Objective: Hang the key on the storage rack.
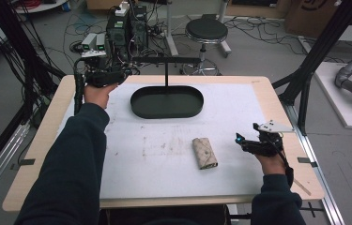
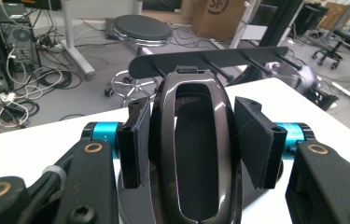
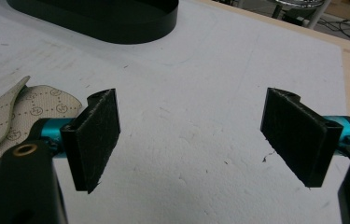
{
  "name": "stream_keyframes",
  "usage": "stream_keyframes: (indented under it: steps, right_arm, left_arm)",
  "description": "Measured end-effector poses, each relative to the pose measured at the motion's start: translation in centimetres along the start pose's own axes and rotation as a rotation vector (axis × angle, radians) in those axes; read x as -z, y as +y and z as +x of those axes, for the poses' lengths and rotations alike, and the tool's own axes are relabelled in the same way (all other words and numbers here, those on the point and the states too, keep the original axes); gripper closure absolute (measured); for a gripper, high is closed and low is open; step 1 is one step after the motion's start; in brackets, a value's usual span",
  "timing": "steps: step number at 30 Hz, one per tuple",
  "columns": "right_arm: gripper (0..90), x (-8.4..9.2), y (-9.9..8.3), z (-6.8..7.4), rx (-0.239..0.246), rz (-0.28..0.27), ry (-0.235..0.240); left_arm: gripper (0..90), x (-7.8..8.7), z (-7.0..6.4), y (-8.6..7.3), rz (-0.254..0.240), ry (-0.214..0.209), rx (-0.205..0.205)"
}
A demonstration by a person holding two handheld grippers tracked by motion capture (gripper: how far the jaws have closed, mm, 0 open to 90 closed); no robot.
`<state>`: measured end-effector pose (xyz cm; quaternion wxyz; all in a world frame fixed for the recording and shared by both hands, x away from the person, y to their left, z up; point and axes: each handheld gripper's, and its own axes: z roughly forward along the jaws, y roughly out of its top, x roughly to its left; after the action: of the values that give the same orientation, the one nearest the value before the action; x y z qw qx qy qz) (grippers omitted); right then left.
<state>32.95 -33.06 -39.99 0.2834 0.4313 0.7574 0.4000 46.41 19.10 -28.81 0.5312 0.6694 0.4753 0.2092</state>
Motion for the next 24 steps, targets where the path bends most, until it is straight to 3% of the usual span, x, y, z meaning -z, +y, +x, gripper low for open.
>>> stream_keyframes:
  steps: [5, 11, 18, 24]
  right_arm:
    - [20.2, 0.0, -0.1, -0.1, -0.004, 0.002, 0.002]
    - [20.2, 0.0, -0.1, 0.0, 0.001, 0.005, 0.001]
    - [20.2, -0.1, -0.1, 0.0, 0.001, 0.008, 0.000]
    - [20.2, -0.1, -0.2, 0.1, 0.000, 0.011, 0.004]
  left_arm:
    - [48.3, -0.6, 0.8, -0.5, 0.005, 0.046, 0.005]
    - [48.2, -1.5, 1.5, -2.1, 0.048, 0.098, 0.009]
    - [48.2, -2.8, 2.1, -4.2, 0.097, 0.117, 0.029]
    - [47.5, -3.3, 1.8, -4.8, 0.120, 0.137, -0.005]
